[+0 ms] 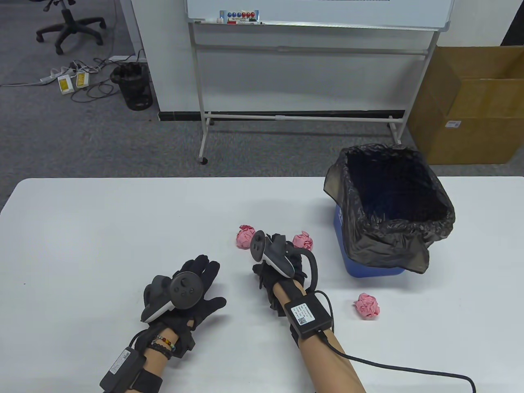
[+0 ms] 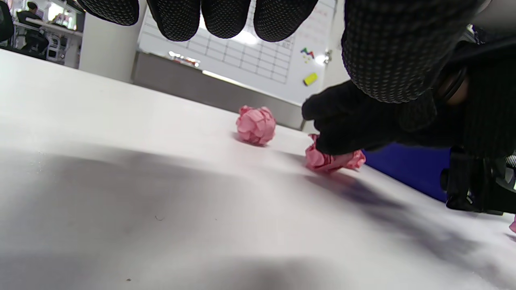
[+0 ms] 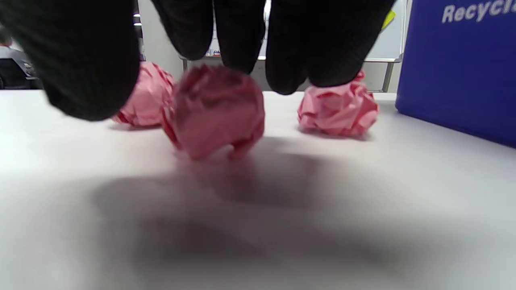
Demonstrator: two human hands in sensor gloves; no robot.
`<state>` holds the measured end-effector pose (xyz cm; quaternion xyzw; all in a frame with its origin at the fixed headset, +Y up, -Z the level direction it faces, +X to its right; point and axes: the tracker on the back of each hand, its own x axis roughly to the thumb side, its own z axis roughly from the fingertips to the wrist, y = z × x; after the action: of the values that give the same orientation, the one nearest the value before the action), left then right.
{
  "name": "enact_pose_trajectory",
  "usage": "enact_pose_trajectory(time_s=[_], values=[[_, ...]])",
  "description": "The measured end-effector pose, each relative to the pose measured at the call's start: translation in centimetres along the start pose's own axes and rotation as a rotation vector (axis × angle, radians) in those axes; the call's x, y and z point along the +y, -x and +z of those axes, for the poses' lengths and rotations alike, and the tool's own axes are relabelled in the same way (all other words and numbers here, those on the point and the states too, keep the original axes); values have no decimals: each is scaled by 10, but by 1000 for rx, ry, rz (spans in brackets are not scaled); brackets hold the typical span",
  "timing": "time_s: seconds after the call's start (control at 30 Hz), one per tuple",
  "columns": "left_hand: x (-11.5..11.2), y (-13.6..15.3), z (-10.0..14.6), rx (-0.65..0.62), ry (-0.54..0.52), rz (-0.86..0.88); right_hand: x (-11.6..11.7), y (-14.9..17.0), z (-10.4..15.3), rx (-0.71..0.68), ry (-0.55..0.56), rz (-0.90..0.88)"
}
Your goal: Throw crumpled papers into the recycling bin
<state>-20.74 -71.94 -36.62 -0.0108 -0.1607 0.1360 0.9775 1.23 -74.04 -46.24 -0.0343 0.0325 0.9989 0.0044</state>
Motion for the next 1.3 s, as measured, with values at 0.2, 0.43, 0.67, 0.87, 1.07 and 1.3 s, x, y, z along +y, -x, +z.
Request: enact_pose_trajectory(time_s=[0.2,0.43,0.67,0.87,1.07,1.3], values=[[0,-1,0,1,4,-2,13,6,-1,18,6,10],[0,-1,0,0,3,-3,9,11,1,18,73,-34],[0,-2,0,-3,4,-2,-6,16,6,-14,-34,-155],[-1,-2,0,-8,2,1,-22,19,12,-55,-195,-254],[-1,-3,0,-11,1,5,-43,29,12,-79,-332,-335],[-1,-4,0,-17,-3,8,-82,58,8,-27,-322,-519]])
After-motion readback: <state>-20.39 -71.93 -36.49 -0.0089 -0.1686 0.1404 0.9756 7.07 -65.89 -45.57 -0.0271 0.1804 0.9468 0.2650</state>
